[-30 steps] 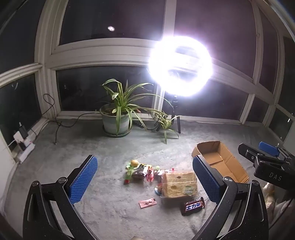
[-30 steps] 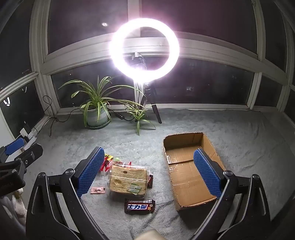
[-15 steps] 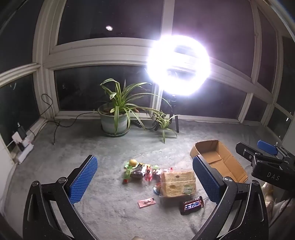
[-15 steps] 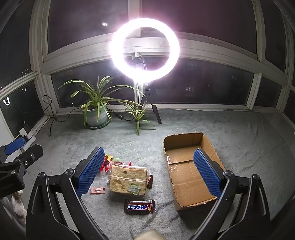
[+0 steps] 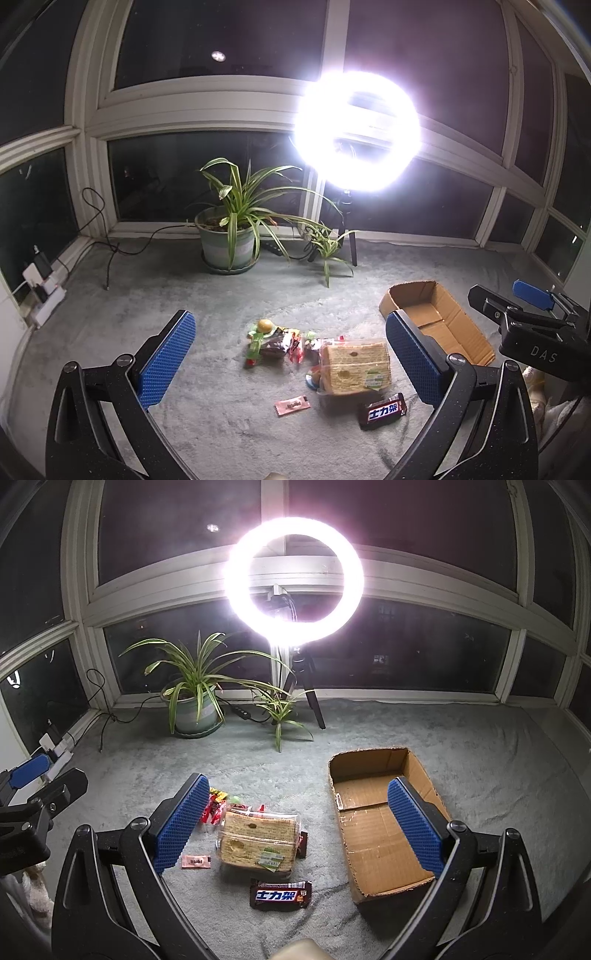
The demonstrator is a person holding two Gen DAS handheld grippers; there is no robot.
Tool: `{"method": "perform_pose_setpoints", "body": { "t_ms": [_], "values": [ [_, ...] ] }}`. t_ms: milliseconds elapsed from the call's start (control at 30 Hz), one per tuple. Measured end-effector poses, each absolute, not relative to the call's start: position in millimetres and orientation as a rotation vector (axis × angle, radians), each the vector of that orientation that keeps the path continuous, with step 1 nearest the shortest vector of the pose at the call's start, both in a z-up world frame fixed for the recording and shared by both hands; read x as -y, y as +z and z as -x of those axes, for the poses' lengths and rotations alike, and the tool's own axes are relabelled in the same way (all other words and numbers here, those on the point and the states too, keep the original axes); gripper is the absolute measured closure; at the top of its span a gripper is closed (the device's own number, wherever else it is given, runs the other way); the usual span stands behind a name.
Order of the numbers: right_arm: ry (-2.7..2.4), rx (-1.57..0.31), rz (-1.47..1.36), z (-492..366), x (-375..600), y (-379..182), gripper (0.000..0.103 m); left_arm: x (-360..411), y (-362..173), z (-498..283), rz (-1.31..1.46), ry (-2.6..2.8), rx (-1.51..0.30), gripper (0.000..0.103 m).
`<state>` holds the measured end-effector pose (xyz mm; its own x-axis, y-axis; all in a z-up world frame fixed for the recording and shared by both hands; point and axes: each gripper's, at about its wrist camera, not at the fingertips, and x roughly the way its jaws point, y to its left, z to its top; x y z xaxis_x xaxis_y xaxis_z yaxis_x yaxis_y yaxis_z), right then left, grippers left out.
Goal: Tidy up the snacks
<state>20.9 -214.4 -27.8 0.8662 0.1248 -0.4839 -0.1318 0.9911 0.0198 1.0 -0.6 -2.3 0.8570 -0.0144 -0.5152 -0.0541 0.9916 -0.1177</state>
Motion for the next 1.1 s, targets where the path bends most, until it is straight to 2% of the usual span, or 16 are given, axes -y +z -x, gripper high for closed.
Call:
{"method": "perform_pose_setpoints", "body": {
  "t_ms": [1100],
  "values": [
    [0.133, -0.516, 0.016, -19.0, 215.3, -33.3, 0.004, 4.3, -1.0, 1.5, 0.135, 0.002, -0.541, 0.001]
  ]
}}
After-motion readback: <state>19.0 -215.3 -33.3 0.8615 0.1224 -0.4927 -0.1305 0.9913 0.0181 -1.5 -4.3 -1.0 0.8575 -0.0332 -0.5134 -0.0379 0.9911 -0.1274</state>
